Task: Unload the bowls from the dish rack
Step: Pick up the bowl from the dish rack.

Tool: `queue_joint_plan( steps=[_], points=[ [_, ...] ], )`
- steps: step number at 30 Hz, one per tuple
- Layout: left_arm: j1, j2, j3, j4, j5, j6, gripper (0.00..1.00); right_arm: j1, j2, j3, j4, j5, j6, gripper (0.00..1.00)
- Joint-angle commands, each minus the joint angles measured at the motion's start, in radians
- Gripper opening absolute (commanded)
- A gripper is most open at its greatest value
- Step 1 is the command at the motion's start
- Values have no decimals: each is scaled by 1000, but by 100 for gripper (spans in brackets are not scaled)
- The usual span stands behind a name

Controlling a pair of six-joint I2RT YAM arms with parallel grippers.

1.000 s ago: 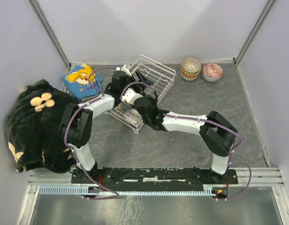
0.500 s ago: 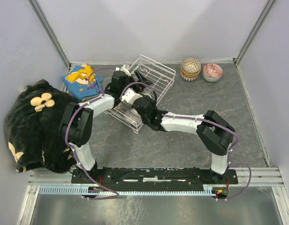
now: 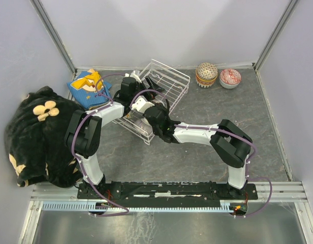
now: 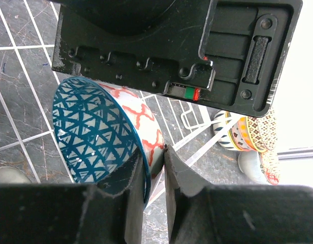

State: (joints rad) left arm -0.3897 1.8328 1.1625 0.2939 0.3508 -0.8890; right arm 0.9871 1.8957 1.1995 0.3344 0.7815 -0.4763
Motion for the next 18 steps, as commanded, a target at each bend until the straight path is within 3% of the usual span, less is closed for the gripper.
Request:
queue_joint_plan(
  steps=[1, 5, 18],
  points=[
    [-44, -6, 17, -15, 71, -55, 99, 21, 34, -5, 5, -20, -33, 7],
    [-44, -6, 17, -15, 71, -55, 99, 20, 36, -6, 9, -15, -36, 1],
    [-37, -15, 13, -12, 63, -55, 99, 28, 37, -20, 46, -2, -63, 1]
  ],
)
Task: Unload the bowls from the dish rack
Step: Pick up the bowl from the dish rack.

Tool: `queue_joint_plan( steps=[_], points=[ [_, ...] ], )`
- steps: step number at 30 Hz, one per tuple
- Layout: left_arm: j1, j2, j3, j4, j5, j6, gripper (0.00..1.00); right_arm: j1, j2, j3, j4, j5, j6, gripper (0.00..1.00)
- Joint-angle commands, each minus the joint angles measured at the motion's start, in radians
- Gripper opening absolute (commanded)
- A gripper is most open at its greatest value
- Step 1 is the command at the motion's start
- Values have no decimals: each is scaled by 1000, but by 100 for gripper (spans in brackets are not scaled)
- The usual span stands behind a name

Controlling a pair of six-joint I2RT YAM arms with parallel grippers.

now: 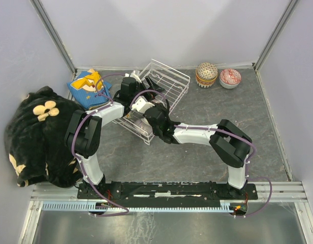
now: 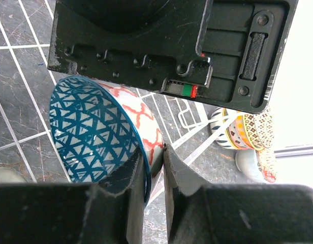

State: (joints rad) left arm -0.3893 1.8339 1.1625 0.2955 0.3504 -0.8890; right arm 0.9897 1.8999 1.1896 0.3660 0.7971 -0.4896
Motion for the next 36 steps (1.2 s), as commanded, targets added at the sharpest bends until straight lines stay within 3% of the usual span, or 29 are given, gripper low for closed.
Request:
queue_joint_plan(
  steps=[1, 36],
  points=[
    [-35, -18, 14, -14, 65, -57, 99, 25, 32, -13, 18, -16, -52, 1],
    [-1, 19, 66, 40, 91, -89, 99, 59, 88, -38, 240, 117, -285, 1]
  ],
)
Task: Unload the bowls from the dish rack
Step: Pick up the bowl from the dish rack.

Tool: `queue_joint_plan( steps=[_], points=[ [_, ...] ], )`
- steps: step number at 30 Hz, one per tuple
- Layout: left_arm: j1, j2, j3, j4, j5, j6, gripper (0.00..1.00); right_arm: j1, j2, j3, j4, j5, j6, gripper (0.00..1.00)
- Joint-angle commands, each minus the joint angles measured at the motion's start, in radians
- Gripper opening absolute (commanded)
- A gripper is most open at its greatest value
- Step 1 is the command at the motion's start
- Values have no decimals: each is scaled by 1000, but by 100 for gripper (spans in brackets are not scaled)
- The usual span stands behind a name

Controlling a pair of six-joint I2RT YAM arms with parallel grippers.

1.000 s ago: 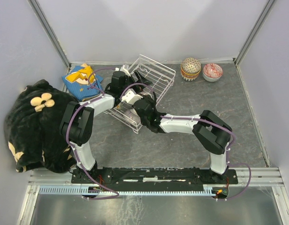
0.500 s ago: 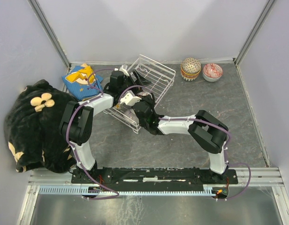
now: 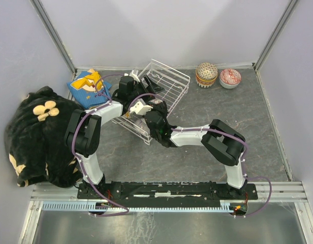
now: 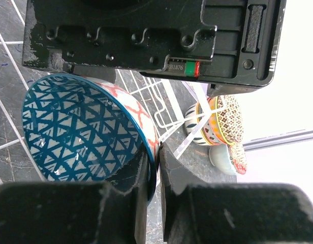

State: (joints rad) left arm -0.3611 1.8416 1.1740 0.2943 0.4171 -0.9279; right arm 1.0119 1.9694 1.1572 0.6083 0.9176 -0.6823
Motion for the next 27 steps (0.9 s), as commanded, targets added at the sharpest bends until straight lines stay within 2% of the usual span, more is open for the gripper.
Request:
queue_joint_plan(
  steps=[1, 27],
  points=[
    [-28, 12, 55, 42, 25, -50, 99, 37, 19, -7, -3, -3, -92, 1],
    [-16, 45, 159, 17, 28, -58, 99, 5, 14, 29, -11, 2, -119, 1]
  ],
)
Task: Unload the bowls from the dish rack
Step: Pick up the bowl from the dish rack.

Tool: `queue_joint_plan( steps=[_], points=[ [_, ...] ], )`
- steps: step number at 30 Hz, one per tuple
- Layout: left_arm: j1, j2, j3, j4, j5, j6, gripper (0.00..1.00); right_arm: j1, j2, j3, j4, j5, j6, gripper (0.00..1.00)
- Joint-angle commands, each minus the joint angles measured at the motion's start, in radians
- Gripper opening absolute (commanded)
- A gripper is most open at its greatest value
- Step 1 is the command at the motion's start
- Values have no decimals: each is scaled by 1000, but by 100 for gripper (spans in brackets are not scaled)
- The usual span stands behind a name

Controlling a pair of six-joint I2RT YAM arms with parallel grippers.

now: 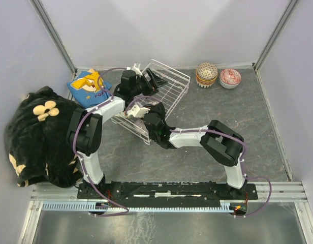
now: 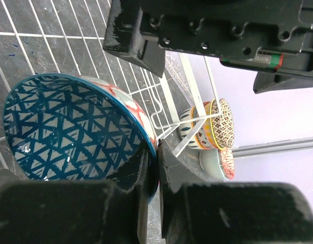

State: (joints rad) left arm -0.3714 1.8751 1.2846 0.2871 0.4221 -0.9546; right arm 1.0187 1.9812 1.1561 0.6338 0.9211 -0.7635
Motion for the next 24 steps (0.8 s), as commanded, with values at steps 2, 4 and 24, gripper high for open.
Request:
queue_joint_plan(
  steps=[2, 4, 24],
  points=[
    [-3, 13, 60, 14, 21, -29, 99, -10, -1, 39, -51, -3, -26, 1],
    [1, 12, 73, 7, 19, -25, 99, -19, -5, 48, -66, -9, -10, 1],
    [132, -139, -21, -14, -166, -23, 99, -114, -99, 97, -170, -80, 172, 1]
  ],
)
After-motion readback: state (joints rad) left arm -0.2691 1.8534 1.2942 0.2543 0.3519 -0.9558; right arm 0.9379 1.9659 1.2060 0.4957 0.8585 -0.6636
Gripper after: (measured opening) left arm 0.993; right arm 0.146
